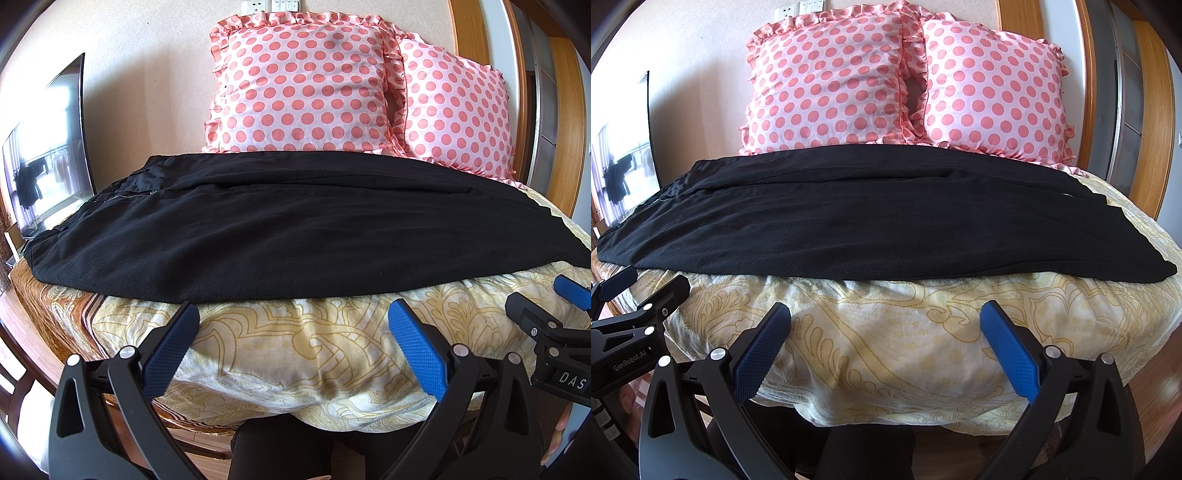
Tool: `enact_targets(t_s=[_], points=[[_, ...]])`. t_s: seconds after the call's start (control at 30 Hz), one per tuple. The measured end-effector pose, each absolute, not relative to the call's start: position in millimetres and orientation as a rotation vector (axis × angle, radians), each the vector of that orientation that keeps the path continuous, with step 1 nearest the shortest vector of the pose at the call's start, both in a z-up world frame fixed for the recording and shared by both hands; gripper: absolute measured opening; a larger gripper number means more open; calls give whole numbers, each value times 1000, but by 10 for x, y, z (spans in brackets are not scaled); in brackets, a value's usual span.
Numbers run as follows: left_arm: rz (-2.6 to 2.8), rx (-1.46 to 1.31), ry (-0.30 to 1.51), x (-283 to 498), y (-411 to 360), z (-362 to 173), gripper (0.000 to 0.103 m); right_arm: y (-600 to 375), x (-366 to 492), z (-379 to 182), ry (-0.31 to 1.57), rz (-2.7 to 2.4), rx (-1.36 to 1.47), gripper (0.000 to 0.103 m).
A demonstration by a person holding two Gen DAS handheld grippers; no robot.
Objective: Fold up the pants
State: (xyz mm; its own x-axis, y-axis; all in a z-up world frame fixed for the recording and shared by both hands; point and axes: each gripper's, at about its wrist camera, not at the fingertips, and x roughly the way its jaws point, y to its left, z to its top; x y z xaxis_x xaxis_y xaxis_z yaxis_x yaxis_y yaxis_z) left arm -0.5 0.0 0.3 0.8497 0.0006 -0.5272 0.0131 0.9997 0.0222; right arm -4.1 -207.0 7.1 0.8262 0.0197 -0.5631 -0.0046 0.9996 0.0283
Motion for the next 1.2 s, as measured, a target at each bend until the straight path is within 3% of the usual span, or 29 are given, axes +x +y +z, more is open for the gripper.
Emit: enact_targets(t_s=[0.7, 0.87, 1.03, 1.2], points=[[-31, 34, 541, -20, 14, 0, 101, -2127, -6, 126, 644, 102, 17, 102], [-72, 46, 465, -137, 127, 130, 101, -2573, -34, 508, 546, 117, 79, 102], [-38, 61, 309, -180, 229, 544, 101, -3401, 564, 1043, 563, -2, 171, 102], [-58, 11, 323, 54, 370, 655, 101, -4326, 1558, 1251, 653, -205, 313, 102]])
